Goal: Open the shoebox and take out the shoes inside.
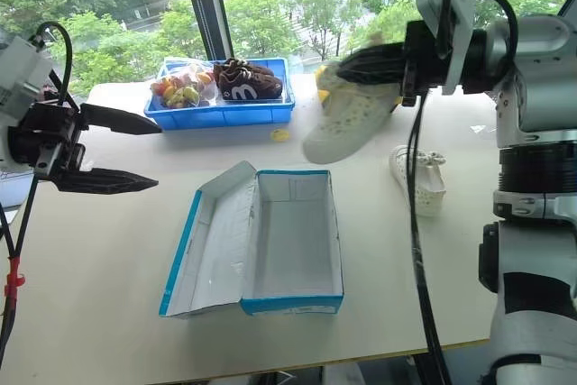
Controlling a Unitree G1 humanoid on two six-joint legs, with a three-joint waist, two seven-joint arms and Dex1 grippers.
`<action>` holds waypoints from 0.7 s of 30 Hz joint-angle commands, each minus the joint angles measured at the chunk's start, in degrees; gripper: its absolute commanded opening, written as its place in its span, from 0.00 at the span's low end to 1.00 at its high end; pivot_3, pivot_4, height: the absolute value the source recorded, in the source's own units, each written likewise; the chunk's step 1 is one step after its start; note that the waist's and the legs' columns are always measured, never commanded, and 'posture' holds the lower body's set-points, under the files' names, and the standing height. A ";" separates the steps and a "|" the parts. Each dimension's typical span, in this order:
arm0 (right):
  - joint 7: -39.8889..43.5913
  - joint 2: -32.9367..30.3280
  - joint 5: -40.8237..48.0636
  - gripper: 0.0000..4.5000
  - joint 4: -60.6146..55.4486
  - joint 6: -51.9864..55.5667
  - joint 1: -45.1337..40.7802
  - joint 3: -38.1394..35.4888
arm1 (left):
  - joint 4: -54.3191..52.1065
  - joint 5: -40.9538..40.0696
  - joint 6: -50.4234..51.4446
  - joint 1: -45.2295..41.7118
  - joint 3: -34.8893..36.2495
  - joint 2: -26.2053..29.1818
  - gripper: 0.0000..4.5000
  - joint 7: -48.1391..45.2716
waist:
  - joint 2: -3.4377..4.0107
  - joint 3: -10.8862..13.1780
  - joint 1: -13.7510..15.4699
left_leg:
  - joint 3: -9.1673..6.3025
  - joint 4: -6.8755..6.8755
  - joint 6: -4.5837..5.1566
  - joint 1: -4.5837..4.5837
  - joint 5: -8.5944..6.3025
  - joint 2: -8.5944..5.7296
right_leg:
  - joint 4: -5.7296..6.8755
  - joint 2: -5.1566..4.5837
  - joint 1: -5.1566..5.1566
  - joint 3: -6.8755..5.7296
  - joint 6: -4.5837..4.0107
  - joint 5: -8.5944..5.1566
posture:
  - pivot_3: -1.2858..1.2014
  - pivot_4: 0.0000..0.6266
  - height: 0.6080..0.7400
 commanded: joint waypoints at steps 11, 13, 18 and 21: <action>3.98 6.85 -16.64 0.01 32.96 -31.00 -4.96 8.74 | -0.94 0.11 0.22 0.97 3.00 1.56 1.00 0.15 | 0.14 0.09 -1.58 | 0.14 -0.02 -0.04 0.01 0.02 0.06 | 0.05 0.03 -0.08 0.14 -0.01 0.01 | 0.52 0.24 1.00; 5.33 7.37 -18.85 0.01 34.19 -34.31 -5.85 10.38 | -1.54 -0.30 0.62 1.85 3.79 1.82 1.00 0.51 | 0.16 0.10 -1.55 | 0.14 -0.01 -0.04 0.00 0.02 0.04 | 0.05 0.02 -0.08 0.14 -0.01 0.01 | 0.52 0.24 1.00; 6.40 9.88 -21.79 0.01 36.59 -39.02 -8.33 11.97 | -4.36 -1.64 2.39 5.44 6.63 1.85 1.00 2.11 | 0.16 0.10 -1.72 | 0.13 -0.01 -0.07 0.06 0.04 0.08 | 0.05 0.07 -0.05 0.14 -0.01 0.01 | 0.52 0.24 1.00; 5.87 11.66 -21.52 0.01 37.46 -40.46 -9.03 11.05 | -4.84 -2.00 2.76 6.81 7.83 2.19 1.00 2.67 | 0.16 0.10 -1.55 | 0.12 -0.01 -0.10 0.10 0.04 0.10 | 0.06 0.09 -0.02 0.14 -0.02 0.01 | 0.52 0.24 1.00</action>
